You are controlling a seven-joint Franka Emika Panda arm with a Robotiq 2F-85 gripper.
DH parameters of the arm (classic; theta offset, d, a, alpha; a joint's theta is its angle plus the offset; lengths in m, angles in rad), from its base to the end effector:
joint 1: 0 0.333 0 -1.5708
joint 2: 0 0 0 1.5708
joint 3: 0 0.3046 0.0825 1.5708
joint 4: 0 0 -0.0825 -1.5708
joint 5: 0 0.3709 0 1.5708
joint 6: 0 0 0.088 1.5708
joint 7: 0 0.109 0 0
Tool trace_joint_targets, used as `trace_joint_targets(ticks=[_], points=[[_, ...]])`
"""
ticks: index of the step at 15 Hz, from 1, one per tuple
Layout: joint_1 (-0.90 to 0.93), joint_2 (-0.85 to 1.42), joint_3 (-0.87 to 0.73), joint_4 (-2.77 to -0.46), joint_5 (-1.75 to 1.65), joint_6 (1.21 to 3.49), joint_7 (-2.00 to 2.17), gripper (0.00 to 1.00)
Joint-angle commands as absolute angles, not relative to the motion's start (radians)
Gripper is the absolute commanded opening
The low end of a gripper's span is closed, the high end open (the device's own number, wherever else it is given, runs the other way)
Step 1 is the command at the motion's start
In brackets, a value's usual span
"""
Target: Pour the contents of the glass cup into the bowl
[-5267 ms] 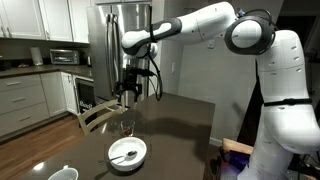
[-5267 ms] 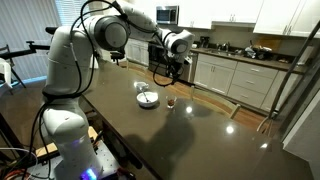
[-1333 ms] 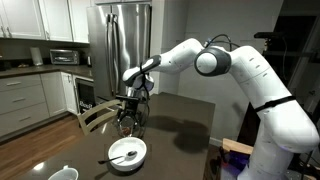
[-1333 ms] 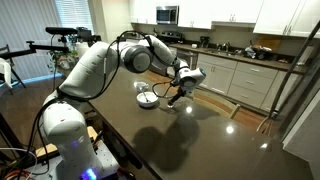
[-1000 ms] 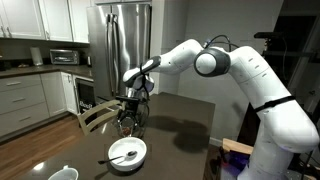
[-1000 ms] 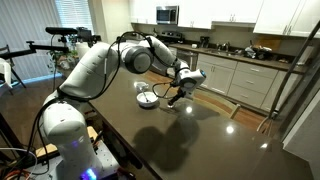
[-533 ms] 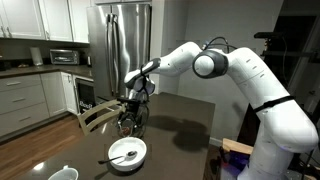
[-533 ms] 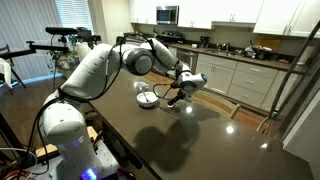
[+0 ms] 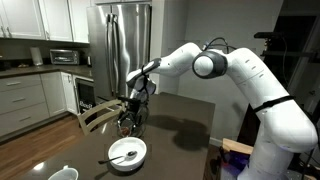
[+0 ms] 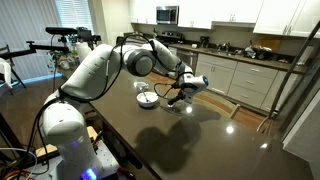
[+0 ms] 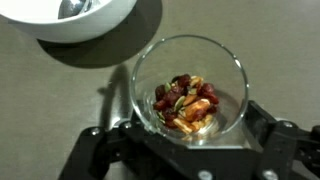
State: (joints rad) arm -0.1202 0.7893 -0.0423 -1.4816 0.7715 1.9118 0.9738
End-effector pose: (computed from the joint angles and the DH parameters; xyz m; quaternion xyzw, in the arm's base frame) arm 0.6682 -0.0535 0.1948 -0.6746 0.6487 0.2741 0.2216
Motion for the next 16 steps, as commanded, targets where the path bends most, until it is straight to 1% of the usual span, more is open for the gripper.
trace_joint_targets(ticks=[1, 12, 13, 14, 16], points=[[-0.136, 0.795, -0.036, -1.476, 0.818, 1.889, 0.990, 1.00], [-0.145, 0.816, -0.037, -1.482, 0.882, 1.874, 0.984, 1.00], [-0.146, 0.816, -0.038, -1.482, 0.889, 1.872, 0.984, 0.75], [-0.146, 0.816, -0.039, -1.481, 0.895, 1.870, 0.984, 0.74], [-0.147, 0.815, -0.042, -1.479, 0.901, 1.865, 0.984, 0.60]])
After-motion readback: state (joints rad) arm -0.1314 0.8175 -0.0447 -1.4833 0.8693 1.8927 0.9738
